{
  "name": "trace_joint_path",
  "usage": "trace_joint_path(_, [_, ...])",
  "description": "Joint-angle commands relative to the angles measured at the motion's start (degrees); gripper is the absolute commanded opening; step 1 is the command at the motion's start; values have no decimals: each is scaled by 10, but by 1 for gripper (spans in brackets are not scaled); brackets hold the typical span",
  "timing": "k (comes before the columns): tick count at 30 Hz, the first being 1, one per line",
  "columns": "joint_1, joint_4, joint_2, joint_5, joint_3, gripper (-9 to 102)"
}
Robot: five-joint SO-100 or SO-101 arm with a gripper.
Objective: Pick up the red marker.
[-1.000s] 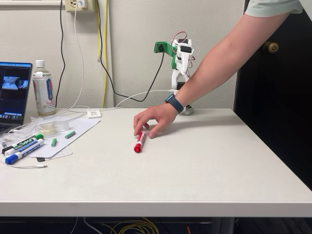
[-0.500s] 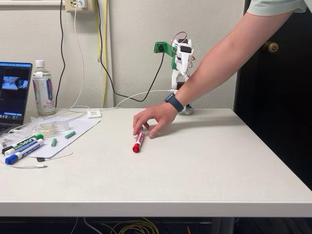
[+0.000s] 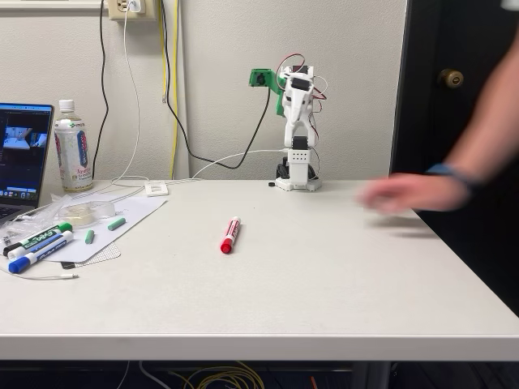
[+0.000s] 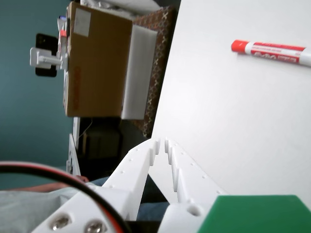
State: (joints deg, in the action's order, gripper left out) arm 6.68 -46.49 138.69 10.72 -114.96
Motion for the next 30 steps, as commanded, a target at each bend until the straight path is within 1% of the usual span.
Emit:
trace_joint_path(1, [36, 25, -9, -4, 9, 1])
trace_joint_path(3, [54, 41, -28, 15, 9, 1])
trace_joint_path(8, [75, 78, -89, 99, 13, 1])
trace_joint_path(10, [77, 81, -121, 130, 33, 1])
trace_joint_path(16, [53, 38, -219, 316, 109, 1])
trace_joint_path(20, [43, -21, -298, 389, 199, 1])
trace_joint_path(24, [53, -11, -333, 464, 204, 1])
trace_joint_path(30, [97, 15, -390, 592, 204, 0])
